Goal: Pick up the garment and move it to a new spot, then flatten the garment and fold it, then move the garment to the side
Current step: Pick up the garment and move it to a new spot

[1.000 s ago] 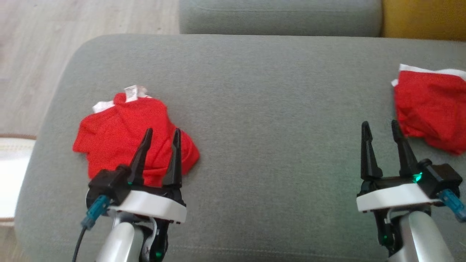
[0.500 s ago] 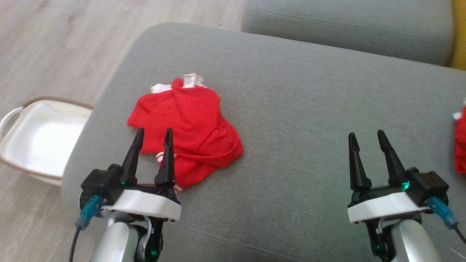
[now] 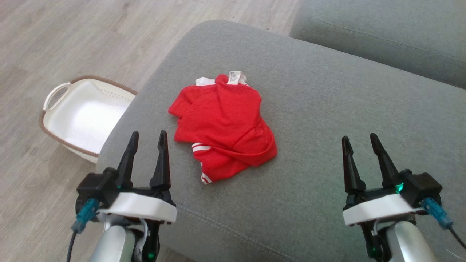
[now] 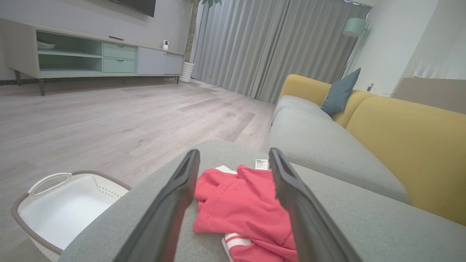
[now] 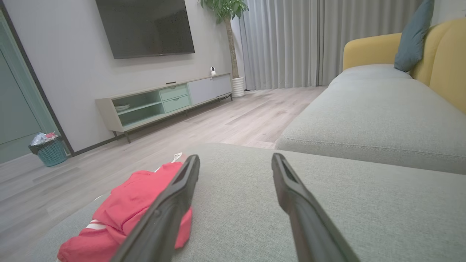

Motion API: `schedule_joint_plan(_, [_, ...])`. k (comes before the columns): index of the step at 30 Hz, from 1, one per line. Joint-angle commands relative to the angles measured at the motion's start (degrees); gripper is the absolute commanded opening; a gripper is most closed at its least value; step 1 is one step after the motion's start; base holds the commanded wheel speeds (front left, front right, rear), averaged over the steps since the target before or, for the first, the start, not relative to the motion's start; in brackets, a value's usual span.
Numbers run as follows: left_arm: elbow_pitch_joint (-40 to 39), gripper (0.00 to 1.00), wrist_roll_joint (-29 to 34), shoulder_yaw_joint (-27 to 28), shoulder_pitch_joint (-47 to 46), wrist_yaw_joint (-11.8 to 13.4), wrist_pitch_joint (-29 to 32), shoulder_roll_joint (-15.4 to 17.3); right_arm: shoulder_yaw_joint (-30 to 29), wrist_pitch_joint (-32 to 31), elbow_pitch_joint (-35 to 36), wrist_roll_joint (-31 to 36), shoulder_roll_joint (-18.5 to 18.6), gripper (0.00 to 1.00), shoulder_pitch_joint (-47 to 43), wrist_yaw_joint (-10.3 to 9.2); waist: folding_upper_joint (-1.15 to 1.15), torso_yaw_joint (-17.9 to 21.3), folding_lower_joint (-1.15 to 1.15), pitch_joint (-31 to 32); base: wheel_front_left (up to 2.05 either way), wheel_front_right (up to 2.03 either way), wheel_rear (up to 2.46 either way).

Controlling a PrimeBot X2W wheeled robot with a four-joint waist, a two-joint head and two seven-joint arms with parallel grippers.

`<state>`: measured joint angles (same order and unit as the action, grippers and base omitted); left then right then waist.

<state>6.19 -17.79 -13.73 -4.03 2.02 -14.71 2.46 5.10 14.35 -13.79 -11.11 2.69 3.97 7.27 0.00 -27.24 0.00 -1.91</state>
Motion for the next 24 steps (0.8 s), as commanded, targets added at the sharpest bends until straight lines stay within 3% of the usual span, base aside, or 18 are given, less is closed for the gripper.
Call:
schedule_joint_plan(1, [-1.76,1.00,0.33,2.48,-1.65,0.15,-0.29,0.42,1.44,0.35,1.48,-0.52,0.19,1.00,1.21,0.22,0.00,-0.18,0.00,-0.13,0.00,0.00,0.00])
schedule_joint_plan(9, [-1.04,1.00,1.17,5.05,-2.99,-0.74,-0.29,0.42,0.17,-0.28,2.34,0.30,0.19,1.00,2.09,0.22,0.00,1.31,0.00,-2.11,0.00,0.00,0.00])
schedule_joint_plan(16, [8.21,1.00,3.96,6.32,-9.72,-4.12,0.09,3.10,-3.10,-2.46,5.65,3.77,0.19,1.00,3.41,0.22,0.00,3.31,0.00,-6.68,0.00,0.00,0.00])
schedule_joint_plan(24, [22.74,1.00,3.50,2.84,-24.14,-8.33,12.62,8.09,-6.85,-6.93,13.55,8.46,0.19,1.00,5.28,0.22,0.00,4.76,0.00,-14.09,0.00,0.00,0.00])
